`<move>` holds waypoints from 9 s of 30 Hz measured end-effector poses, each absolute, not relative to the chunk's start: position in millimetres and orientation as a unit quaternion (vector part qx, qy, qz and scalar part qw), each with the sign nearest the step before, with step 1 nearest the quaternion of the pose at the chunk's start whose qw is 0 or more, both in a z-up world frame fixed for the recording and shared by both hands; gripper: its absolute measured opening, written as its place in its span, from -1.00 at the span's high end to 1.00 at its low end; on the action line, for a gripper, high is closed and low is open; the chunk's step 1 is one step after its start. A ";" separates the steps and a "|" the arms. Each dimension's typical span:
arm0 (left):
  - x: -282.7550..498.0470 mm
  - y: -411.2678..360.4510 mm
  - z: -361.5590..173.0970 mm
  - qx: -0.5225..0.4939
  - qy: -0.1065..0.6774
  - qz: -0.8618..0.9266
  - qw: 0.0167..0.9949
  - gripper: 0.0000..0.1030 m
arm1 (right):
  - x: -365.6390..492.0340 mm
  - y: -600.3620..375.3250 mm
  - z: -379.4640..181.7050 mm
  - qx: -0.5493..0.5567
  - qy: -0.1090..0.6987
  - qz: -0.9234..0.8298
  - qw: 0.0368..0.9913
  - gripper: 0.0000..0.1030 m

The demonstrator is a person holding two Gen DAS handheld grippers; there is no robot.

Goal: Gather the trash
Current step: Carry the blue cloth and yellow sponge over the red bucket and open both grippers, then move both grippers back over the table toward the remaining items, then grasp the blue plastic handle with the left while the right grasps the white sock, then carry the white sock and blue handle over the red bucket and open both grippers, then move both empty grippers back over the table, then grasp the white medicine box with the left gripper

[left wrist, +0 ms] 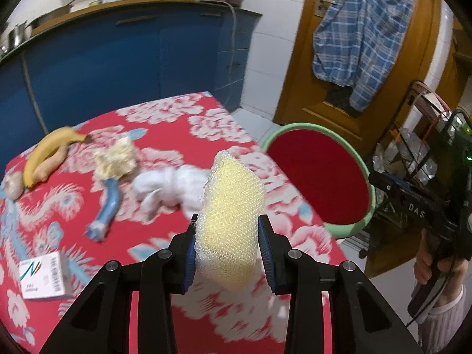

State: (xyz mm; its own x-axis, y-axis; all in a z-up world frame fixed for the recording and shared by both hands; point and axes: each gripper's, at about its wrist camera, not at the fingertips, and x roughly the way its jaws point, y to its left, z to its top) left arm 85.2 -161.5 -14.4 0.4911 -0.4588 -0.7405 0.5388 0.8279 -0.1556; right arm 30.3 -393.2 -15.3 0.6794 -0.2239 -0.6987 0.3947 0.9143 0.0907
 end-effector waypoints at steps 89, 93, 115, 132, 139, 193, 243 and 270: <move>169.9 -64.0 -69.9 0.018 0.471 -0.117 0.874 -0.14 | 115.1 -268.5 -21.2 0.097 0.416 -0.017 0.904 -0.19; 171.1 -65.0 -70.9 0.020 0.464 -0.122 0.877 -0.14 | 127.2 -260.9 -26.1 0.097 0.425 -0.011 0.900 -0.19; 163.0 -51.6 -53.2 -0.011 0.438 -0.132 0.889 0.64 | 181.3 -224.1 -63.5 0.100 0.475 0.035 0.873 0.54; 144.8 -73.0 -31.0 -0.011 0.426 -0.161 0.890 0.64 | 140.2 -255.4 -30.5 0.125 0.431 0.028 0.893 0.78; 133.3 -91.2 -22.6 -0.005 0.422 -0.184 0.888 0.64 | 115.1 -286.9 -20.1 0.152 0.414 -0.015 0.897 0.78; 88.8 -280.6 -18.4 0.089 0.420 -0.355 0.830 0.17 | 6.3 -443.3 -23.5 0.245 0.377 -0.207 0.869 0.41; 96.9 11.6 -56.5 -0.094 0.497 -0.042 0.862 -0.01 | 70.3 -291.4 8.2 0.168 0.406 -0.029 0.898 0.20; 146.7 89.9 -64.2 -0.184 0.493 0.035 0.850 -0.41 | 148.5 -226.9 -7.5 0.121 0.442 0.029 0.888 0.12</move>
